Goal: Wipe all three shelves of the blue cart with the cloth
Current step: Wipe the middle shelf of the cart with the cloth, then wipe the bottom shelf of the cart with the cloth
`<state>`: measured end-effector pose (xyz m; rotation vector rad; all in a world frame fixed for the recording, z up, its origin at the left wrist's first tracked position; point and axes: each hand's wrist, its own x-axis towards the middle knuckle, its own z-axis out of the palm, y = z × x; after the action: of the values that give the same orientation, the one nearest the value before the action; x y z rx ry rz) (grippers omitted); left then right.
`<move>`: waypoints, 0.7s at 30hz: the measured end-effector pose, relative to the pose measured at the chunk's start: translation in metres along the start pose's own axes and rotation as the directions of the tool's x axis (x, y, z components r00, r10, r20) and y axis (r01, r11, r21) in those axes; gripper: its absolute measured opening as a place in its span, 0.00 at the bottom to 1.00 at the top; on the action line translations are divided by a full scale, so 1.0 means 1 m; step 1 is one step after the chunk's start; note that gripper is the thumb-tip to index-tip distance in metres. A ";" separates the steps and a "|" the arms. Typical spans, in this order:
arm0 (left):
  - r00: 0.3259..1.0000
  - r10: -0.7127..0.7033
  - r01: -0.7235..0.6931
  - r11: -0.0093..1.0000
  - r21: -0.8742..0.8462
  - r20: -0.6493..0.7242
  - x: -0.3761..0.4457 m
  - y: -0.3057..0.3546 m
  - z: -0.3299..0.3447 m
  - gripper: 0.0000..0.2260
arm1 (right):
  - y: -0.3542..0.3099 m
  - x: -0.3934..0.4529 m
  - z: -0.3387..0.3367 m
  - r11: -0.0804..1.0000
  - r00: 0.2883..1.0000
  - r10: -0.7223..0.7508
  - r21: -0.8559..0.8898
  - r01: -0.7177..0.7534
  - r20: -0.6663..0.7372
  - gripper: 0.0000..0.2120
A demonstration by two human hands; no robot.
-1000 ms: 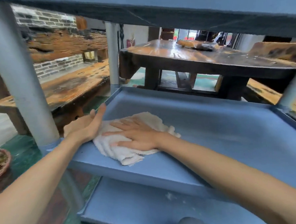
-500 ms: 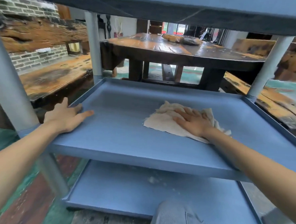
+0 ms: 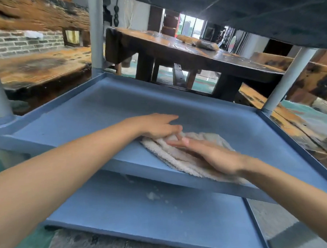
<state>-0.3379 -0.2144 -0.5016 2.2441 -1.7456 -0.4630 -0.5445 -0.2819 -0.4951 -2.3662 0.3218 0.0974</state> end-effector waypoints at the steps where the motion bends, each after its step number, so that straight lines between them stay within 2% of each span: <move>1: 0.999 -0.017 0.016 0.999 0.046 0.028 0.006 0.003 -0.003 0.30 | 0.006 0.000 -0.014 0.998 0.995 0.001 0.059 0.005 -0.104 0.16; 2: 0.998 -0.036 0.032 0.997 0.071 0.043 0.008 0.005 -0.007 0.29 | 0.015 0.001 -0.030 0.999 0.975 0.041 0.036 -0.034 -0.219 0.14; 3: 0.998 -0.036 0.033 0.997 0.064 0.050 0.010 0.007 -0.009 0.26 | 0.027 0.002 -0.045 0.993 0.956 0.086 -0.059 -0.107 -0.282 0.17; 5: 0.999 -0.023 0.022 0.998 0.055 0.023 0.003 0.009 -0.010 0.21 | 0.052 -0.004 -0.064 0.935 0.964 0.163 -0.279 -0.219 -0.210 0.29; 7: 0.995 0.001 0.003 0.999 0.043 -0.104 -0.016 0.011 0.000 0.15 | 0.064 -0.002 -0.069 0.879 0.953 0.209 -0.385 -0.281 -0.218 0.27; 8: 0.981 0.040 -0.033 0.999 0.039 -0.192 -0.029 0.015 0.005 0.14 | 0.064 -0.003 -0.067 0.880 0.954 0.154 -0.403 -0.251 -0.257 0.23; 10: 0.917 0.148 -0.134 0.989 0.064 -0.370 -0.061 0.025 0.013 0.09 | 0.053 -0.006 -0.057 0.879 0.915 -0.093 -0.464 -0.110 -0.393 0.12; 12: 0.804 0.244 -0.232 0.969 0.091 -0.542 -0.102 0.032 0.015 0.07 | 0.034 -0.021 -0.038 0.842 0.781 -0.359 -0.539 0.034 -0.511 0.04; 14: 0.660 0.304 -0.290 0.947 0.140 -0.687 -0.148 0.032 0.013 0.07 | 0.010 -0.040 -0.018 0.771 0.581 -0.580 -0.614 0.167 -0.570 0.05; 15: 0.596 0.329 -0.299 0.938 0.178 -0.732 -0.170 0.030 0.012 0.08 | 0.000 -0.049 -0.007 0.739 0.503 -0.644 -0.638 0.215 -0.576 0.07; 16: 0.560 0.344 -0.293 0.933 0.209 -0.754 -0.193 0.026 0.014 0.09 | -0.010 -0.057 0.006 0.711 0.463 -0.684 -0.656 0.252 -0.563 0.08; 17: 0.554 0.348 -0.291 0.932 0.216 -0.757 -0.211 0.022 0.016 0.09 | -0.018 -0.063 0.018 0.687 0.456 -0.709 -0.672 0.277 -0.537 0.09; 18: 0.579 0.339 -0.291 0.936 0.200 -0.742 -0.229 0.018 0.020 0.10 | -0.023 -0.066 0.033 0.677 0.474 -0.718 -0.668 0.309 -0.509 0.12; 19: 0.614 0.328 -0.289 0.940 0.181 -0.718 -0.245 0.011 0.026 0.09 | -0.025 -0.065 0.050 0.666 0.488 -0.732 -0.652 0.363 -0.476 0.12; 21: 0.706 0.292 -0.260 0.954 0.148 -0.645 -0.268 -0.008 0.043 0.05 | -0.021 -0.056 0.087 0.611 0.467 -0.786 -0.628 0.482 -0.405 0.11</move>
<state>-0.4091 0.0475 -0.5205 1.7782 -1.6357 0.4144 -0.5915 -0.1960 -0.5352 -2.7152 -0.3909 -1.2024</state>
